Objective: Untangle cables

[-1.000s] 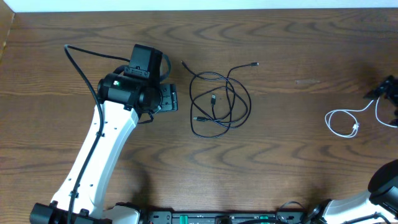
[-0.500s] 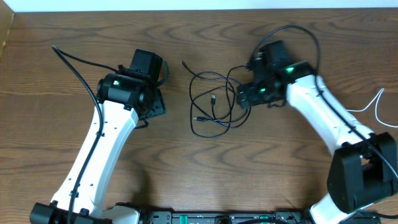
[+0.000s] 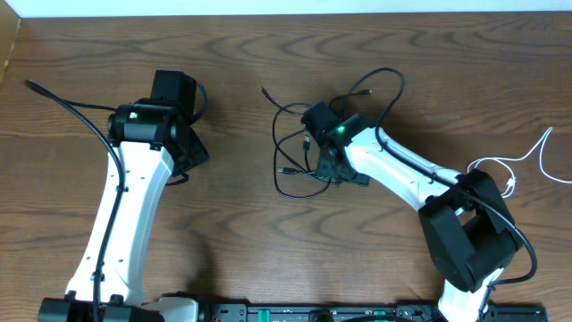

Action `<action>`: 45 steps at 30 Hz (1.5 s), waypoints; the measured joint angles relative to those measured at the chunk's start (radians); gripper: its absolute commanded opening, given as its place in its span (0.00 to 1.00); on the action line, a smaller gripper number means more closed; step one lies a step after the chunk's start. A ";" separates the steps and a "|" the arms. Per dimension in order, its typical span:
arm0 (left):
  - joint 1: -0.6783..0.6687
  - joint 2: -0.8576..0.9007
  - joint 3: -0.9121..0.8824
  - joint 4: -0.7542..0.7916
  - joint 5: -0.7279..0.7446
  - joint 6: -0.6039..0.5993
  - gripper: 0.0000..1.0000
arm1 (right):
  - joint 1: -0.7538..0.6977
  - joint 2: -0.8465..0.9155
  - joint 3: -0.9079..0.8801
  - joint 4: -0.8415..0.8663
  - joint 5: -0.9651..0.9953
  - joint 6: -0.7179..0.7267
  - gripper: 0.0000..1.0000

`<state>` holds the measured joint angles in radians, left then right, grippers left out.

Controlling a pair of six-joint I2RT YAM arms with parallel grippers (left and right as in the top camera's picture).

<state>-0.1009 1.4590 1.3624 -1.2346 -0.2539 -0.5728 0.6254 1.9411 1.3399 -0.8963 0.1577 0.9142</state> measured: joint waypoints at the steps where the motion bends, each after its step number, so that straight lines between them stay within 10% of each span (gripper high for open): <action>1: 0.000 0.000 0.000 0.000 0.000 0.000 0.75 | -0.010 0.000 0.000 0.003 0.000 0.033 0.62; 9: 0.000 0.000 0.000 0.000 0.000 0.000 0.75 | -0.033 0.000 -0.062 0.103 0.000 0.109 0.48; 13: 0.000 0.000 0.000 -0.001 0.000 0.000 0.75 | -0.033 0.000 -0.122 0.167 0.001 0.121 0.01; 19: 0.000 0.000 0.000 0.000 0.000 0.000 0.75 | -0.041 -0.002 -0.097 0.160 0.019 -0.005 0.01; 26: 0.000 0.000 0.000 0.000 0.000 0.000 0.75 | -0.068 -0.299 0.241 0.113 0.008 -0.483 0.01; 32: 0.000 0.000 0.000 0.000 0.000 0.000 0.75 | -0.275 -0.528 0.266 0.117 0.314 -0.431 0.16; 36: 0.000 0.000 0.000 0.000 0.000 0.000 0.75 | -0.408 -0.555 0.267 0.045 0.127 -0.446 0.38; 45: 0.000 0.000 0.000 0.001 0.000 0.000 0.75 | -0.344 -0.295 0.240 -0.079 -0.269 -0.496 0.47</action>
<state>-0.1009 1.4590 1.3624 -1.2339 -0.2539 -0.5728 0.2810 1.6459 1.5803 -0.9756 -0.1116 0.4179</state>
